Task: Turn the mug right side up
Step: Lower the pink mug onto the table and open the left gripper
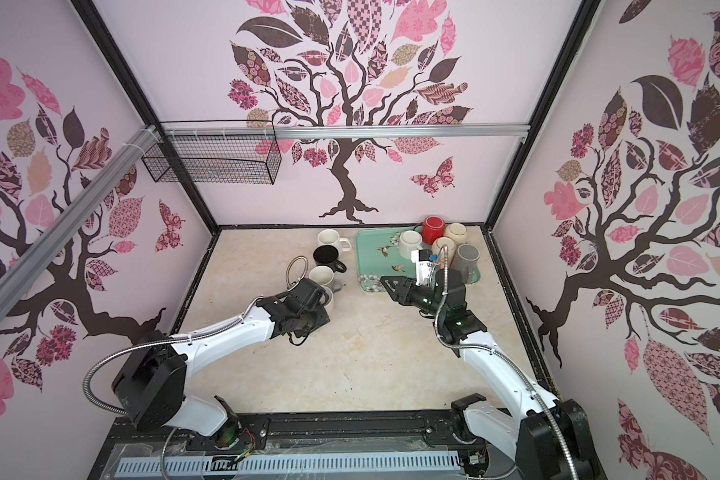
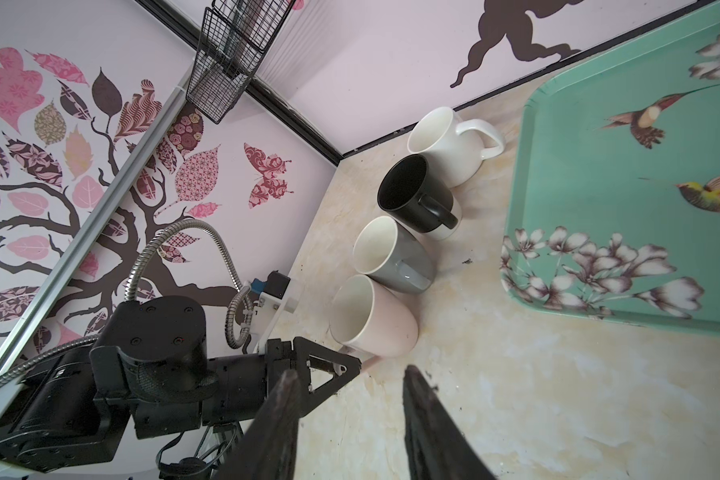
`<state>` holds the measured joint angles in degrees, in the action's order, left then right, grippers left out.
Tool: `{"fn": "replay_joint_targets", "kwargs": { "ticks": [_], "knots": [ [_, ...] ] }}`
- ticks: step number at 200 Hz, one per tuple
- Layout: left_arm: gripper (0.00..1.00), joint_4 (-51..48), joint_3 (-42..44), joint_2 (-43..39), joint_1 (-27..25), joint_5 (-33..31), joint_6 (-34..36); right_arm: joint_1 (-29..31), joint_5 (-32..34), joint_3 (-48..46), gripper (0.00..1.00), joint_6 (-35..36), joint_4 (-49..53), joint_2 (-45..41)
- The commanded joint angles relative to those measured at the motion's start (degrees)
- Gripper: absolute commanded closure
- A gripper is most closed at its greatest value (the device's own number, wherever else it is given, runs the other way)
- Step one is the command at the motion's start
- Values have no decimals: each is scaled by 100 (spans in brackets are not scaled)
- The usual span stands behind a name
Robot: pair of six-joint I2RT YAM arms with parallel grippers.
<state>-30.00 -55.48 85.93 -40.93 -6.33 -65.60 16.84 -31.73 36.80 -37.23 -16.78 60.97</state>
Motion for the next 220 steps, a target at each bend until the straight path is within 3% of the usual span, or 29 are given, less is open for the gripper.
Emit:
{"fn": "replay_joint_targets", "kwargs": {
  "ticks": [1,95,138,179,220],
  "knots": [
    [51,-84,-191,-273,-31,-140,60,-14,-69,31,56,5,-127,15],
    [52,-761,-86,-1563,57,-942,905,-22,-94,-62,57,-115,-227,116],
    [62,-369,679,-1915,837,55,1256,-14,-285,-24,58,-308,-412,350],
    [72,7,936,-1519,816,618,1429,-11,-336,-28,59,-342,-415,464],
    [74,458,743,-744,310,686,1190,-13,-352,158,59,-170,-137,455]
  ]
}}
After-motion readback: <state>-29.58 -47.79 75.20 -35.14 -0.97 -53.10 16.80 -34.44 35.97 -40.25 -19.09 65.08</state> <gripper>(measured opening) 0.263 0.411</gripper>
